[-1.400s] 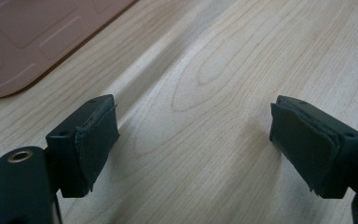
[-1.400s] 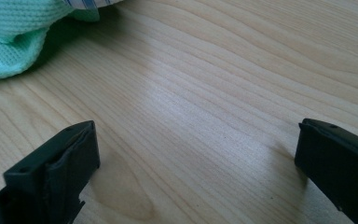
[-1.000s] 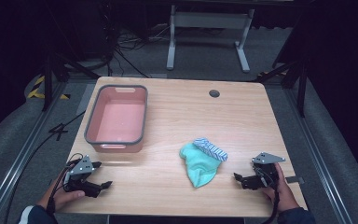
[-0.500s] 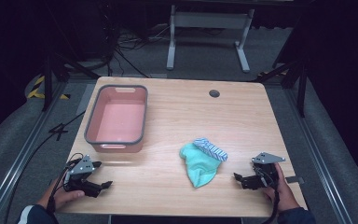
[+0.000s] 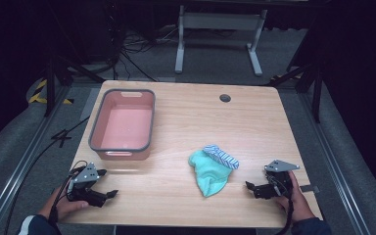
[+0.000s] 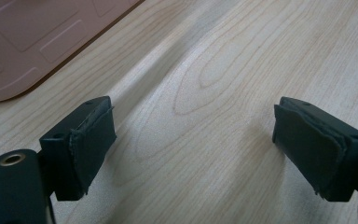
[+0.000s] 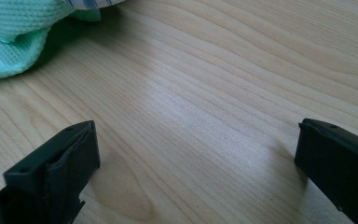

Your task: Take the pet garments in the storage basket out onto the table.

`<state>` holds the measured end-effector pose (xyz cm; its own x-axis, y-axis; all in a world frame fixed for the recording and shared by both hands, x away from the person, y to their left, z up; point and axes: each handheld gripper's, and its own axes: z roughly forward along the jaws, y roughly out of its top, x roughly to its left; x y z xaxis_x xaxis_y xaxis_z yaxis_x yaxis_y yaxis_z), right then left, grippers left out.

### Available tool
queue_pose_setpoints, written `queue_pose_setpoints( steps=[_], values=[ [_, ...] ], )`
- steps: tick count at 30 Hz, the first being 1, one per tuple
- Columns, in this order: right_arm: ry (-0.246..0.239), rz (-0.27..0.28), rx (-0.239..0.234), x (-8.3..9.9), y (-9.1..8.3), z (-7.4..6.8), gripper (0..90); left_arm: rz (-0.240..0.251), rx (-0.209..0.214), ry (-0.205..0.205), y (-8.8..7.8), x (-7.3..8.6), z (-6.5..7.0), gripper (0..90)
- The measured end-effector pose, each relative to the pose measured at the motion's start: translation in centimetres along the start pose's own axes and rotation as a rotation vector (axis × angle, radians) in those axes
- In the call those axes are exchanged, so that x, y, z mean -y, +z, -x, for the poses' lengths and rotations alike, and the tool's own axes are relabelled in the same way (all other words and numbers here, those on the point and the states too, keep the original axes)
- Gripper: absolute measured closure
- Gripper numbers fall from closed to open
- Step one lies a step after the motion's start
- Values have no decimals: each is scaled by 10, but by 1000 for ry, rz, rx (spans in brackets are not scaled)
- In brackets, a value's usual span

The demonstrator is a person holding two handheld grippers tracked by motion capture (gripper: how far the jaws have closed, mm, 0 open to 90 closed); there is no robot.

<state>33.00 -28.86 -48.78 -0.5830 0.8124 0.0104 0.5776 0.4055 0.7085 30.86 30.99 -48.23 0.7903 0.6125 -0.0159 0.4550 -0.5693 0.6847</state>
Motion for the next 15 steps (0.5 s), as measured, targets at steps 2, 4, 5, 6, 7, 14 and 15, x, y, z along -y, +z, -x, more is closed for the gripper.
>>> queue_pose_setpoints(
  steps=[2, 4, 5, 6, 7, 14, 15],
  values=[
    [0, 0, 0, 0, 0, 0, 1, 0, 0, -1, 0, 0, 0, 131],
    [0, 0, 0, 0, 0, 0, 1, 3, 2, -3, 0, 0, 0, 130],
    [0, 0, 0, 0, 0, 0, 1, 4, 2, -3, 1, 0, 0, 130],
    [0, 0, 0, 0, 0, 0, 1, 3, 1, -3, 1, 0, 0, 129],
    [0, 0, 0, 0, 0, 0, 1, 2, -2, -4, 1, 0, 1, 128],
    [-2, 1, -2, 0, 0, 0, 1, 0, -7, -11, 2, -1, 1, 117],
    [-1, 0, -2, 0, 0, 0, 1, 0, -9, -13, 2, -1, 2, 117]
  ],
)
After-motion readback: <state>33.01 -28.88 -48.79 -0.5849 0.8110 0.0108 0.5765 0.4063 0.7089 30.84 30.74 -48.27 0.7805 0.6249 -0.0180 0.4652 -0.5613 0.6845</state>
